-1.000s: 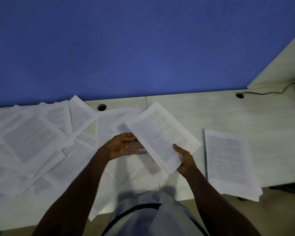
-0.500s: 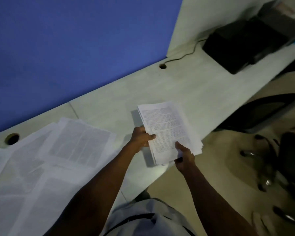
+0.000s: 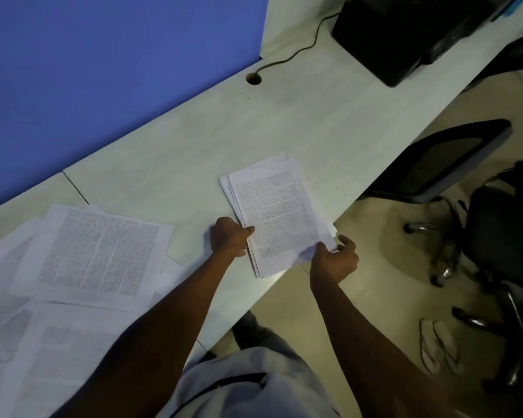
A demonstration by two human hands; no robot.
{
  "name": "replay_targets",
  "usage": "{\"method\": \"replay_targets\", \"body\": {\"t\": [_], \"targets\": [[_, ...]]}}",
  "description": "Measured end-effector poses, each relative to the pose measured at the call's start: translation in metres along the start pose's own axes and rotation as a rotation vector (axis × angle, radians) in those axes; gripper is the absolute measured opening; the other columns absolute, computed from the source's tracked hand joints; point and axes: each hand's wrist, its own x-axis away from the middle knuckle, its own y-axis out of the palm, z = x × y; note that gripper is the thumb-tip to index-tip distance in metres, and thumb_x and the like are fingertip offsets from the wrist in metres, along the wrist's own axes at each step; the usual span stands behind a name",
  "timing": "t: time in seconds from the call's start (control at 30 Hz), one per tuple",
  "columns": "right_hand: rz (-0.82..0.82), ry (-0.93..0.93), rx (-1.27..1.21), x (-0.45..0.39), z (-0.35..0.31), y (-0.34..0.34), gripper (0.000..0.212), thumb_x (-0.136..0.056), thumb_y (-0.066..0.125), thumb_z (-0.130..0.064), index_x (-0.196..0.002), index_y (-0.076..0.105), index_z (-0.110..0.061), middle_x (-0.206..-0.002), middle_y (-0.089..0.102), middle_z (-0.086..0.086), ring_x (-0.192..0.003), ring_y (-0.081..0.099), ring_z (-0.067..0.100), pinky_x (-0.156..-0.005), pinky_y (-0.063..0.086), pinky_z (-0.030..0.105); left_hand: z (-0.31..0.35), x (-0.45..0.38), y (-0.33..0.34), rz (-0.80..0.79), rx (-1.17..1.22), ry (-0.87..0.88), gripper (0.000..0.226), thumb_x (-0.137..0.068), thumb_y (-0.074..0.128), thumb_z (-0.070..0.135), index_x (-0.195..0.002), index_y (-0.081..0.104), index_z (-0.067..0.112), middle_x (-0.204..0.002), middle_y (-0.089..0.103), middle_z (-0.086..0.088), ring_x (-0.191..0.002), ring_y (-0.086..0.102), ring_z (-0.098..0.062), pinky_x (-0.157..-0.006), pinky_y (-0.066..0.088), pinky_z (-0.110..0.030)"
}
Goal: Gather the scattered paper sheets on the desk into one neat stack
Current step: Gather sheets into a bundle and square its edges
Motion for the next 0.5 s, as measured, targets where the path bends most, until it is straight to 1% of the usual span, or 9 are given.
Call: {"method": "replay_targets", "body": {"t": [0.07,0.13,0.17,0.27,0.33,0.37,0.43,0.5], "targets": [[-0.016,-0.111,0.032,0.008,-0.004,0.004,0.047,-0.073,0.079,-0.007,-0.117,0.068,-0.018,-0.107,0.058,0.007,-0.107,0.061,0.035,-0.090,0.057,0.053,-0.006,0.005,-0.007,-0.010,0.032,-0.034,0.043,-0.082,0.082,0.033,-0.100,0.071,-0.004,-0.086,0.076,-0.016,-0.060,0.074,-0.025,-0.056,0.063,-0.044],[-0.013,-0.199,0.109,0.021,-0.009,0.010,0.044,-0.074,0.079,-0.009,-0.116,0.069,-0.018,-0.109,0.059,0.011,-0.111,0.059,0.036,-0.096,0.053,0.050,-0.014,0.010,-0.019,-0.031,0.095,-0.070,0.040,-0.084,0.080,0.029,-0.103,0.068,-0.004,-0.085,0.074,-0.017,-0.062,0.074,-0.026,-0.057,0.063,-0.043],[0.024,-0.243,0.175,0.031,-0.014,0.013,0.046,-0.074,0.079,-0.009,-0.118,0.068,-0.017,-0.111,0.060,0.013,-0.112,0.057,0.037,-0.096,0.050,0.048,-0.019,0.013,-0.027,-0.038,0.131,-0.084,0.037,-0.085,0.080,0.025,-0.103,0.067,-0.004,-0.084,0.073,-0.018,-0.064,0.074,-0.028,-0.058,0.063,-0.044],[0.193,-0.315,0.333,0.060,-0.028,0.023,0.060,-0.067,0.078,-0.004,-0.123,0.062,-0.020,-0.115,0.060,0.012,-0.110,0.057,0.035,-0.089,0.043,0.044,-0.038,0.026,-0.054,-0.018,0.207,-0.111,0.030,-0.086,0.078,0.018,-0.101,0.065,-0.005,-0.085,0.072,-0.023,-0.063,0.071,-0.030,-0.058,0.063,-0.047],[0.292,-0.346,0.392,0.076,-0.032,0.027,0.064,-0.066,0.075,-0.003,-0.124,0.057,-0.022,-0.114,0.059,0.011,-0.104,0.057,0.032,-0.081,0.041,0.042,-0.054,0.036,-0.072,0.030,0.244,-0.113,0.028,-0.087,0.076,0.017,-0.099,0.065,-0.005,-0.086,0.072,-0.024,-0.060,0.068,-0.029,-0.055,0.062,-0.046],[0.311,-0.374,0.429,0.084,-0.031,0.027,0.064,-0.066,0.076,-0.004,-0.124,0.057,-0.022,-0.114,0.059,0.011,-0.103,0.057,0.031,-0.079,0.041,0.041,-0.062,0.040,-0.081,0.059,0.256,-0.111,0.027,-0.086,0.076,0.016,-0.098,0.065,-0.005,-0.085,0.073,-0.023,-0.058,0.068,-0.028,-0.053,0.062,-0.046],[0.272,-0.420,0.508,0.100,-0.028,0.026,0.065,-0.068,0.080,-0.010,-0.127,0.055,-0.022,-0.119,0.058,0.012,-0.105,0.056,0.031,-0.080,0.040,0.040,-0.080,0.047,-0.098,0.116,0.270,-0.106,0.026,-0.085,0.077,0.015,-0.096,0.065,-0.005,-0.082,0.073,-0.022,-0.055,0.068,-0.028,-0.053,0.061,-0.048],[0.199,-0.346,0.527,0.117,-0.025,0.027,0.069,-0.069,0.084,-0.015,-0.130,0.053,-0.021,-0.124,0.057,0.014,-0.111,0.055,0.032,-0.084,0.041,0.042,-0.099,0.054,-0.111,0.162,0.295,-0.112,0.025,-0.084,0.077,0.015,-0.095,0.065,-0.004,-0.081,0.073,-0.021,-0.054,0.068,-0.027,-0.054,0.062,-0.050]]}}
